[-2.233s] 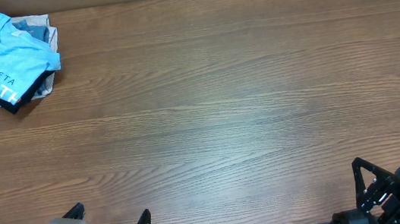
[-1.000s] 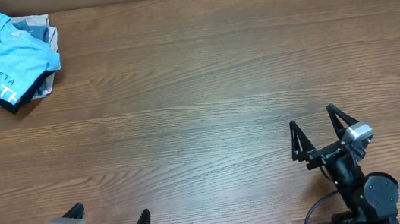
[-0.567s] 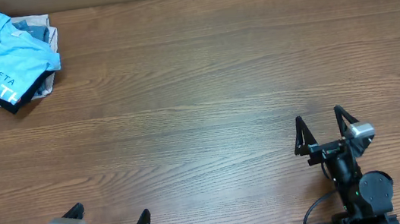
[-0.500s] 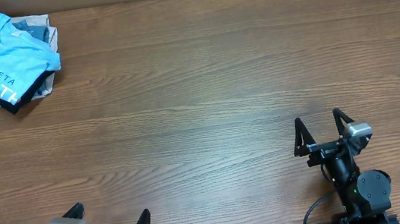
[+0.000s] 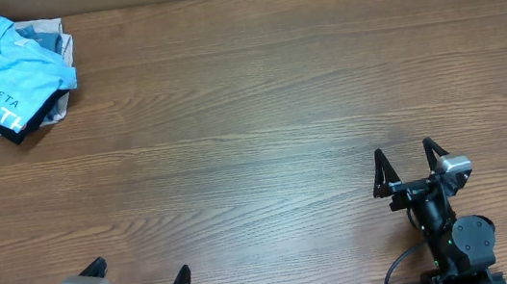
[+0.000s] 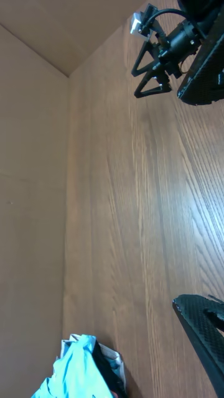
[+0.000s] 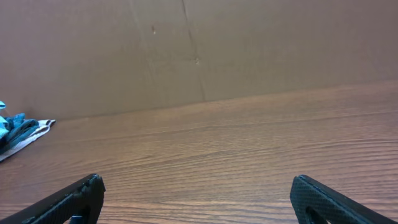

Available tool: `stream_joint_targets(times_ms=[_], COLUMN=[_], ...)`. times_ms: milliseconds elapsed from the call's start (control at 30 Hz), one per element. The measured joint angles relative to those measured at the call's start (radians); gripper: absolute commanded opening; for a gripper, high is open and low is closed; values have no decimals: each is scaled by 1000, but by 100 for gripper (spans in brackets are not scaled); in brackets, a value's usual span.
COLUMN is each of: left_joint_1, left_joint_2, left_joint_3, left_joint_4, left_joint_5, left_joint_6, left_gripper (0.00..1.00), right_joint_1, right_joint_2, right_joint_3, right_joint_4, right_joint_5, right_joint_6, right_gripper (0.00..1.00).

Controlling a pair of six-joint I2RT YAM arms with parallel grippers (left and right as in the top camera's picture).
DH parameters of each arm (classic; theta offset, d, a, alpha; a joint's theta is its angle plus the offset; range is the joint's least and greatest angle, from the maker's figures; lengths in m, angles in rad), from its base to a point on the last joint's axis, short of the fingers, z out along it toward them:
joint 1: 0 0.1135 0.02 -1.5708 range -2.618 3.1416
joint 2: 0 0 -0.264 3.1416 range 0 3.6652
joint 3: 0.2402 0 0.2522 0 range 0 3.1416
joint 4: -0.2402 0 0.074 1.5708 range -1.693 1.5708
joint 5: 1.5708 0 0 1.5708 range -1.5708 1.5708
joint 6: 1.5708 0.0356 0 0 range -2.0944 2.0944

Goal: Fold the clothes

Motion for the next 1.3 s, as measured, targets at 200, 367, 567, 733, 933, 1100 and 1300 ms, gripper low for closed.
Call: stream_joint_targets(times_ms=[200,367,567,733,933,1100,1300], left_joint_1=[0,0,0,-2,-104,-249,-357], left_joint_2=[0,0,0,0,-20,-148,-383], left_joint_3=[0,0,0,-2,-153,-486,-927], left_joint_4=[0,0,0,-8,164,537,946], left_joint_5=[0,0,-1,-39,-139,-207,-267], left_joint_6=[0,0,0,-71,-215,-246,-260], left_gripper=[100,100,100,100,100,100,100], right_joint_1=[0,0,0,0,0,0,0], right_joint_2=[0,0,0,0,0,0,0], right_joint_3=[0,0,0,0,0,0,0], right_joint_4=[-1,0,0,0,-1,-1,0], right_joint_5=[0,0,0,0,0,0,0], right_joint_6=[0,-1,0,0,0,0,0], right_gripper=[100,100,100,100,100,100,100])
